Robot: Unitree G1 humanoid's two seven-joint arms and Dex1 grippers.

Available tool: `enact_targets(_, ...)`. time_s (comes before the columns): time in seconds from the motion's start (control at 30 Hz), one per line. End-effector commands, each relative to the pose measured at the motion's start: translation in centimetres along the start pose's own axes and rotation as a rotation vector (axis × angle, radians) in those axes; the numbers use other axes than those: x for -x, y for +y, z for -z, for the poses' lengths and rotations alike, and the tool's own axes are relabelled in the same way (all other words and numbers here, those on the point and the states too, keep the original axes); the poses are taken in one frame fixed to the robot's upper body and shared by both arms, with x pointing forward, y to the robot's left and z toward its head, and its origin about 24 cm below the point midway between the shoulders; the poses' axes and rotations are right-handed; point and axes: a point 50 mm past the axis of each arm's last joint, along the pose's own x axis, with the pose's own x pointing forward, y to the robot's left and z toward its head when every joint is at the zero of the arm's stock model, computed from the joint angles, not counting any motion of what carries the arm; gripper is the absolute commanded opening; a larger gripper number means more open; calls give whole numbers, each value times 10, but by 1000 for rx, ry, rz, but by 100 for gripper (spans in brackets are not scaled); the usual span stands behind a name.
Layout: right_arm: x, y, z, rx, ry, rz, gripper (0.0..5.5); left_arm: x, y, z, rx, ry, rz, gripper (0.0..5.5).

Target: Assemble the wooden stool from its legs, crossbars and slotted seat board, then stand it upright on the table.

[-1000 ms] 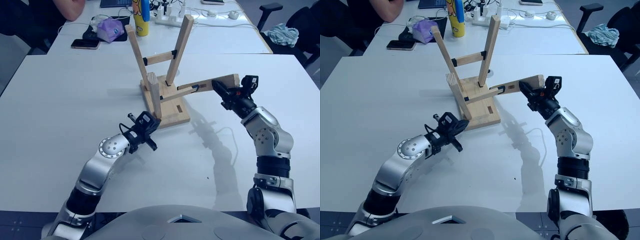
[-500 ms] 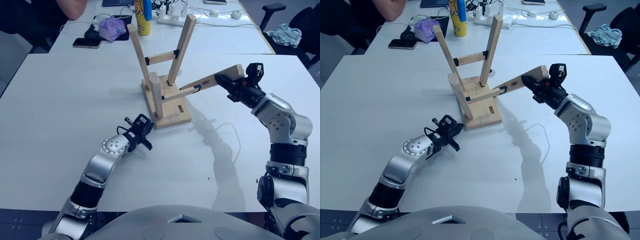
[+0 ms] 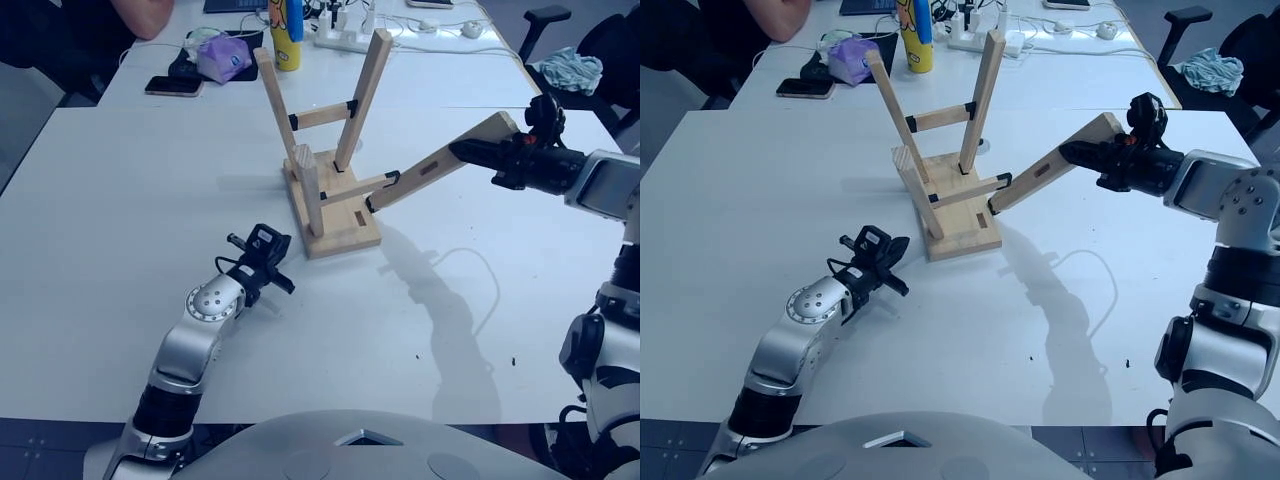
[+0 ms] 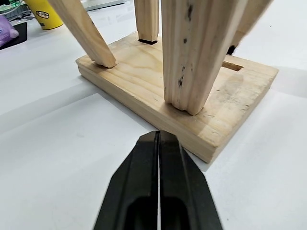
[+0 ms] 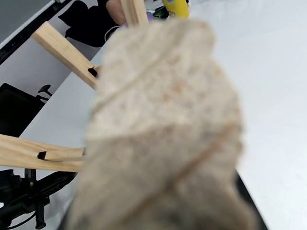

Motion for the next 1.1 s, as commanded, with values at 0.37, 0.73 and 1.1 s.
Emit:
enact_targets(0.37,-9,9,-34,-8,19,33,104,4,1,6,45,-10,-86,0)
enact_targets(0.73,-7,15,-31,-103,126,-44,104,1,4,4,51,-22,-109,0)
enact_targets(1.1,-15,12,-4,-173,143,-13,104,-2,0,5,65,-30,-97,0)
